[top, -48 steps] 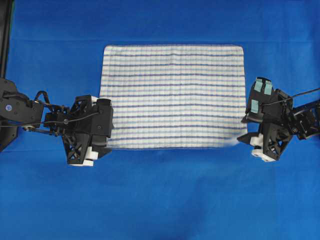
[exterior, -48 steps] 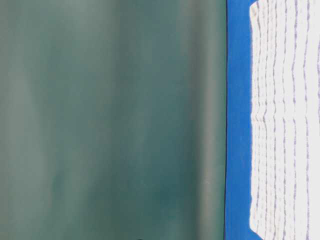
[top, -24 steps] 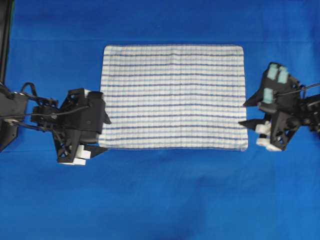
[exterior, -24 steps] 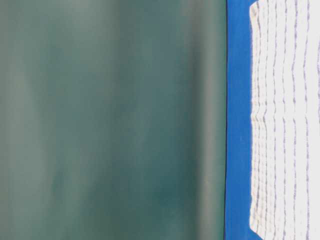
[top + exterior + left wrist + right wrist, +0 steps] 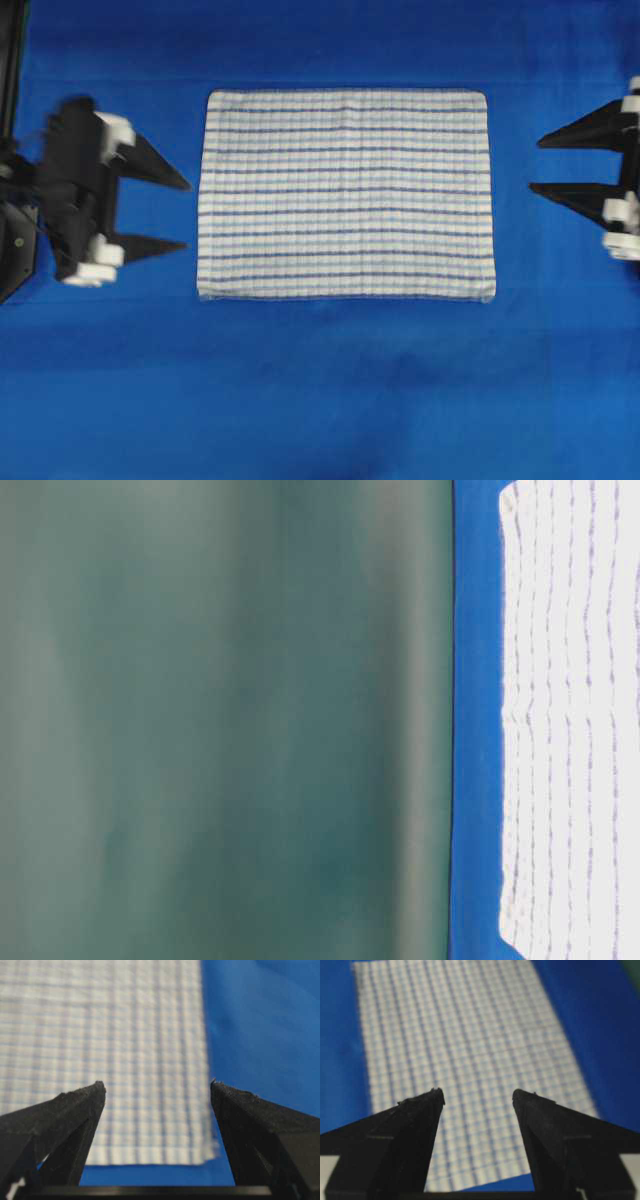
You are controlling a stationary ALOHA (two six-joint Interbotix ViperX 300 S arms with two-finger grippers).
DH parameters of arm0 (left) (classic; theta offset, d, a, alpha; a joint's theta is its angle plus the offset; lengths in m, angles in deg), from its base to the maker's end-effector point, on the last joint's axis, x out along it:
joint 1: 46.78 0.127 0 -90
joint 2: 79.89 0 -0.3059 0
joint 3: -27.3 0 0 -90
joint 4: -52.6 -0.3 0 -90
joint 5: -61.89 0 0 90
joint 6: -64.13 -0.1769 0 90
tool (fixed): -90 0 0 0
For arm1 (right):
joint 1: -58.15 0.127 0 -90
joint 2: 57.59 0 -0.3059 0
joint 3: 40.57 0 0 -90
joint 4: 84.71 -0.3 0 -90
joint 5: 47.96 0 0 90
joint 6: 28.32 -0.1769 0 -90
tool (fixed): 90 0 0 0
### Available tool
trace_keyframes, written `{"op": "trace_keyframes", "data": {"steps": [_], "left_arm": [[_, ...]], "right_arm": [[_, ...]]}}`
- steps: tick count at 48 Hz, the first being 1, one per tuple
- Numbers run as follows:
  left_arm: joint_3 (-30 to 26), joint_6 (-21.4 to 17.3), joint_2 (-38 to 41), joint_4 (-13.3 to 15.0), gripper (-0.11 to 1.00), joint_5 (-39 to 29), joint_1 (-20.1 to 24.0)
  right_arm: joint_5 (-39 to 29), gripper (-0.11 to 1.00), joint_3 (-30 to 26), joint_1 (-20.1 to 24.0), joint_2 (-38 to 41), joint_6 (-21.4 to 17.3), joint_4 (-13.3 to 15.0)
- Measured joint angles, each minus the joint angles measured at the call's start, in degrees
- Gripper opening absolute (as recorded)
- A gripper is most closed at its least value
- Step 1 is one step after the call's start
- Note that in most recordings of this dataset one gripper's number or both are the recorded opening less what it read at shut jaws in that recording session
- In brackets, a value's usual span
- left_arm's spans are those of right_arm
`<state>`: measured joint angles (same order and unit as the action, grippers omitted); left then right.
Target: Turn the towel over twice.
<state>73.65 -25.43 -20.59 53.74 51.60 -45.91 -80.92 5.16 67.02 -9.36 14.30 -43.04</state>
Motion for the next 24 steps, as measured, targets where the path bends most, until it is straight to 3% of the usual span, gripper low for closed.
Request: {"op": "trace_keyframes", "data": {"steps": [12, 24], "left_arm": [[6.2, -2.6, -13.7, 0.0, 0.79, -0.1, 2.5], [15.0, -2.4, -25.8, 0.0, 0.79, 1.2, 4.0]], "right_arm": [[-3.6, 0.59, 4.7, 0.0, -9.1, 0.4, 1.1], [-1.0, 0.55, 12.0, -0.1, -14.9, -0.6, 1.1]]}}
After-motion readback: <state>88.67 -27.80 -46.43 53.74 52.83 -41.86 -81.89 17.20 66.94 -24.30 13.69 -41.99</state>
